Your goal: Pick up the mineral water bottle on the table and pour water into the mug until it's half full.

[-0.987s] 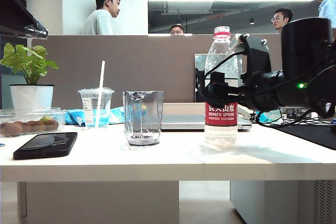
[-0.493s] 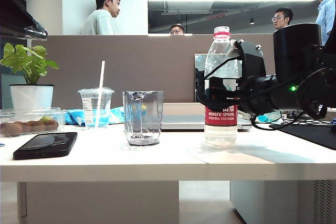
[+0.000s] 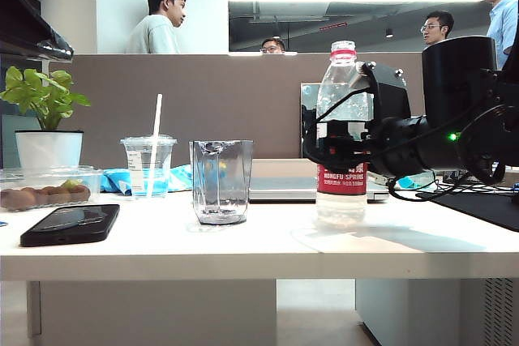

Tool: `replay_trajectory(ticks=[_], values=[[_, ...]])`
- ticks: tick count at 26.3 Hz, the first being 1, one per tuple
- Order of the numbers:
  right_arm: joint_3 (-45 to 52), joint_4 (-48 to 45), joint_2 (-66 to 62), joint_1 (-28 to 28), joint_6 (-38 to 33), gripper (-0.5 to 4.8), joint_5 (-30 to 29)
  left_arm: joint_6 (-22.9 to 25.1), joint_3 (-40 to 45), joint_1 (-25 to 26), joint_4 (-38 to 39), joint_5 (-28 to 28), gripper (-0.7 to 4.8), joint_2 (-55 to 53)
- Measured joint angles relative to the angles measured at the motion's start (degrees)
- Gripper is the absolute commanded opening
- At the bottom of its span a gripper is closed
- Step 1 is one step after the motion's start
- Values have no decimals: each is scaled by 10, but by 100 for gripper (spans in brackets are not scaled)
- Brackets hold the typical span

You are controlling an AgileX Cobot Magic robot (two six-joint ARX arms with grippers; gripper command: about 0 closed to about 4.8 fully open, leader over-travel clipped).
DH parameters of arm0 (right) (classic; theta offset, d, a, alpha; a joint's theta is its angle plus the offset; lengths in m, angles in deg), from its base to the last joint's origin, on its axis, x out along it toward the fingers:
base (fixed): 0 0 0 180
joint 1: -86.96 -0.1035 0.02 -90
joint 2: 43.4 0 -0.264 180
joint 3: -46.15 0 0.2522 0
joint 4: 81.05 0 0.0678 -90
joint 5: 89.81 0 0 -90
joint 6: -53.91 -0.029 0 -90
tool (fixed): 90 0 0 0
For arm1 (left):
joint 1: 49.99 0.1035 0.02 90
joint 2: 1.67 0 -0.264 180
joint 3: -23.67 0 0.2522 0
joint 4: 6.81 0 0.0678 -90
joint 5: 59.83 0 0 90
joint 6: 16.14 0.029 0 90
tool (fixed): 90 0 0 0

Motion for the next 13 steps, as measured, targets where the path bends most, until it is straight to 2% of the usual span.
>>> replay_trajectory(ticks=[9, 11, 13], values=[[0, 0, 0, 0, 15, 301, 0, 0, 0, 0, 0, 0, -4, 0], [0, 0, 0, 0, 22, 256, 0, 0, 0, 0, 0, 0, -4, 0], [0, 0, 0, 0, 24, 242, 0, 0, 0, 0, 0, 0, -3, 0]])
